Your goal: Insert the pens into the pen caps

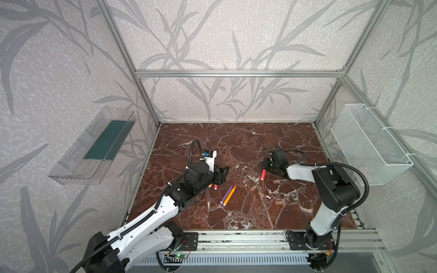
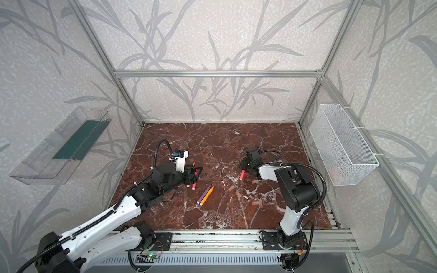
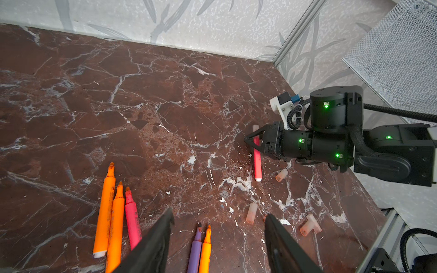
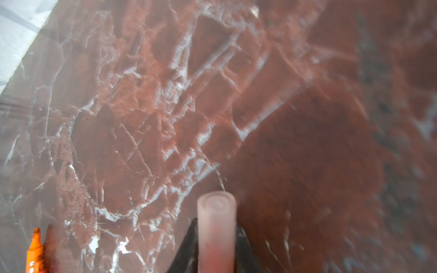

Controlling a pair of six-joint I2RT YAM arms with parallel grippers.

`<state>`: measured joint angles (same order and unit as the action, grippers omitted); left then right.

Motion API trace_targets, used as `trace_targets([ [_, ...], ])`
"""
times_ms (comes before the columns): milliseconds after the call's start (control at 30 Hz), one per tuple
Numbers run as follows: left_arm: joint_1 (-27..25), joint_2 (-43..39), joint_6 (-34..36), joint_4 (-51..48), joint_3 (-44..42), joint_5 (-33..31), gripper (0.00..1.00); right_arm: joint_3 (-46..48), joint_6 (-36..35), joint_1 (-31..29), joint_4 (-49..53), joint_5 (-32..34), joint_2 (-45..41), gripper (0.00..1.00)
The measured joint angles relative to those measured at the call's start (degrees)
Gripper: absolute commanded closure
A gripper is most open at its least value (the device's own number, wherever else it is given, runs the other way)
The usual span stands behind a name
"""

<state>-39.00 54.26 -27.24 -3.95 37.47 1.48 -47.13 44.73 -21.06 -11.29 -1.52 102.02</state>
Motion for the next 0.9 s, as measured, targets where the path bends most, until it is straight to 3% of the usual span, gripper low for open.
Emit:
trace_targets([
  [267,-1.25,6.91,0.09,-4.9,0.98,1.27,0.57,0.76,-0.17,0.0,-1.36,-0.02,-0.48,0.61],
  [433,-5.86,14.12,-0.02,-10.16,3.06,-1.18,0.61,2.23,-0.87,0.02,1.57,0.61,-3.74,0.5],
  [733,-11.1,18.51,-1.53,-13.6,3.41,-5.42,0.62,7.91,-3.93,0.07,9.4,4.11,-22.32,0.32],
  [900,-12.76,21.46,-2.69,-12.72,1.27,-5.9,0.62,10.64,-5.9,0.07,11.8,5.62,-32.02,0.29],
])
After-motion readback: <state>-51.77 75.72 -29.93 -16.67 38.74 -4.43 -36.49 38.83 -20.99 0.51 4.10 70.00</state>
